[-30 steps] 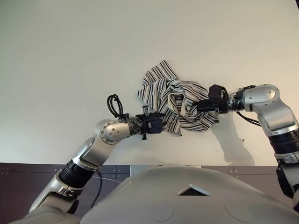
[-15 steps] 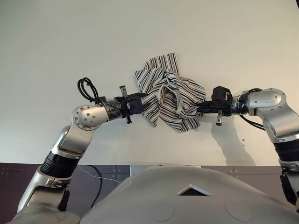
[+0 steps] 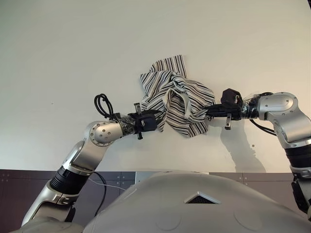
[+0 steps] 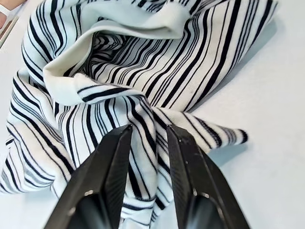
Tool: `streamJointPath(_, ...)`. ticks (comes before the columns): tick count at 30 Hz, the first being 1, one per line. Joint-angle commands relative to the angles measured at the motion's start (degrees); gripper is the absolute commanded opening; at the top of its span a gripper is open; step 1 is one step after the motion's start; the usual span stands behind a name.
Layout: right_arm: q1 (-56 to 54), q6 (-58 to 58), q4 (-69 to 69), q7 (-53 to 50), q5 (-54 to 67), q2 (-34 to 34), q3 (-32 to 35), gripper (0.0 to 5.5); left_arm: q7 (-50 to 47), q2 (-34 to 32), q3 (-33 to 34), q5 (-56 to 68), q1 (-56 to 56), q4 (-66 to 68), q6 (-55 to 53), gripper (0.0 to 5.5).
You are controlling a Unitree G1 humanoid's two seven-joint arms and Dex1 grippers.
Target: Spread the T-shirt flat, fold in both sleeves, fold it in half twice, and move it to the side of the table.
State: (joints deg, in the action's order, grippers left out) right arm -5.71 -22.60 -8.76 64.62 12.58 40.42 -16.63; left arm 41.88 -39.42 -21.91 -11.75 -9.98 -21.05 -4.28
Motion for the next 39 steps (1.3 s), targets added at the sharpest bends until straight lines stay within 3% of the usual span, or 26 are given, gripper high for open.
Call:
streamJointPath(1, -0.5, 0.6, 0.1, -0.4, -0.1, -0.3, 0.2, 0.13, -0.8, 0.4, 0.0, -2.0, 1.5, 1.6, 1.1, 1.32)
streamJointPath(8, -0.4, 0.6, 0.1, -0.9, 0.1, -0.6, 0.5, 0.13, -1.3, -1.3, 0.9, -5.0, 1.7, 6.3, 4.5, 1.32)
streamJointPath(16, 0.2, 1.0, -0.4, -0.9, 0.2, -0.9, 0.5, 0.1, -3.9, 0.8, 3.4, -4.0, 3.6, 9.5, 8.1, 0.14)
streamJointPath(24, 0.7, 1.8, -0.9, -0.9, 0.4, -1.1, 0.7, 0.1, -6.3, 4.2, 6.9, -2.0, 6.3, 12.7, 6.4, 0.14)
streamJointPath(28, -0.4, 1.4, -2.4, 0.1, 4.6, -0.4, 5.3, 0.1, -7.4, 6.3, 10.3, 1.8, 8.6, 12.3, 6.0, 0.14)
streamJointPath(34, -13.9, -2.5, 3.7, -0.8, 12.5, -0.1, 16.1, 0.1, -11.3, 10.6, 19.2, 10.3, 20.0, 13.6, 4.0, 0.14)
streamJointPath(39, -27.3, -1.1, 17.7, -3.0, 7.6, -0.4, 15.1, 0.1, -13.2, 10.6, 21.1, 9.8, 32.8, 25.6, 7.3, 0.14)
